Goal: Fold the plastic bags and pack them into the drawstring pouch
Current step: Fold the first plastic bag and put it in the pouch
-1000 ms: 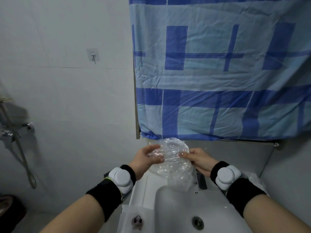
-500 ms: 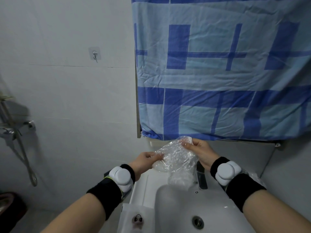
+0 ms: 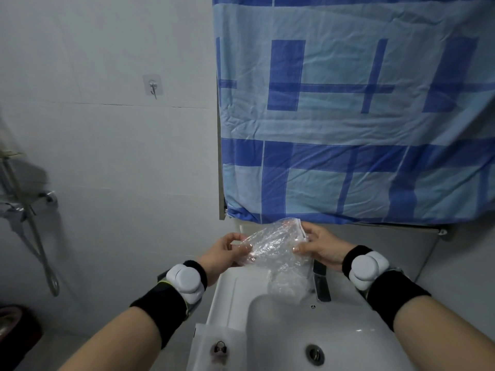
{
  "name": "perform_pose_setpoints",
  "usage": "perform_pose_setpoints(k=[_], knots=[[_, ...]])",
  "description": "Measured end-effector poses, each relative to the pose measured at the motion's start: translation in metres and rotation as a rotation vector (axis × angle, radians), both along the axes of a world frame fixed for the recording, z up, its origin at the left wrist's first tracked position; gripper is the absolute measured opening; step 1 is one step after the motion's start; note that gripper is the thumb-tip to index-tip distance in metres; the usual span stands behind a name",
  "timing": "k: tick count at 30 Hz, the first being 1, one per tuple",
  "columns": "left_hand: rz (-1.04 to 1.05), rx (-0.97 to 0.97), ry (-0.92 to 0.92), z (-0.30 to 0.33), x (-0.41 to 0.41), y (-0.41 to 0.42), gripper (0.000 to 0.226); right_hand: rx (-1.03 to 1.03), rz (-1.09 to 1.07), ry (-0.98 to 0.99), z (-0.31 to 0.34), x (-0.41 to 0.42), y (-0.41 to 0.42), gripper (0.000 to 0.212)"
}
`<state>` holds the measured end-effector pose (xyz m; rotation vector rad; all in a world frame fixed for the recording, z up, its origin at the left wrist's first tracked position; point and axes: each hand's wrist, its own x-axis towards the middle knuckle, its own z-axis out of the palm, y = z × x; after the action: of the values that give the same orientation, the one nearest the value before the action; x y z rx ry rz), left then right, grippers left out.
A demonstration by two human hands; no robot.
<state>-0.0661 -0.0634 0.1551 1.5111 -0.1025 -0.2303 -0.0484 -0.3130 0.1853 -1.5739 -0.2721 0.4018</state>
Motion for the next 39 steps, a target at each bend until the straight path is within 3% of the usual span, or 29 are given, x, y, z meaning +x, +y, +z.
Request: perform_pose_setpoints(k=[4,7,11,14,17,20,23,27,36,39], knots=[[-0.161,-0.045,0.001,0.008,-0.004,0.003,0.033,-0.021,0.062,0.042,0.005,0.0,0.003,0.06],[-0.313,-0.063,-0.035,0.017,-0.008,-0.002,0.026,-0.038,0.142,0.078,0.01,0.0,0.008,0.056],[-0.434,0.09,-0.081,0.027,-0.016,-0.014,0.034,-0.078,0.197,0.085,0.014,0.001,0.014,0.053],[-0.393,0.152,-0.138,0.026,-0.017,-0.018,0.042,-0.142,0.048,0.06,0.013,0.006,0.013,0.06],[-0.305,0.119,-0.175,0.025,-0.017,-0.02,0.047,-0.045,-0.083,0.099,0.01,0.006,0.011,0.068],[-0.213,0.102,-0.213,0.027,-0.017,-0.022,0.052,0.009,-0.041,0.112,0.006,0.0,0.011,0.06],[-0.124,0.047,-0.226,0.025,-0.014,-0.025,0.055,-0.052,-0.014,0.146,-0.001,-0.006,0.014,0.076],[-0.039,0.036,-0.248,0.023,-0.01,-0.026,0.056,-0.118,0.032,0.113,-0.006,-0.011,0.019,0.043],[-0.001,0.175,-0.172,0.014,-0.007,-0.024,0.057,-0.046,-0.16,-0.062,-0.009,-0.01,0.023,0.026],[-0.037,0.241,-0.133,0.013,-0.008,-0.025,0.038,-0.012,-0.22,-0.165,-0.013,-0.007,0.025,0.026]])
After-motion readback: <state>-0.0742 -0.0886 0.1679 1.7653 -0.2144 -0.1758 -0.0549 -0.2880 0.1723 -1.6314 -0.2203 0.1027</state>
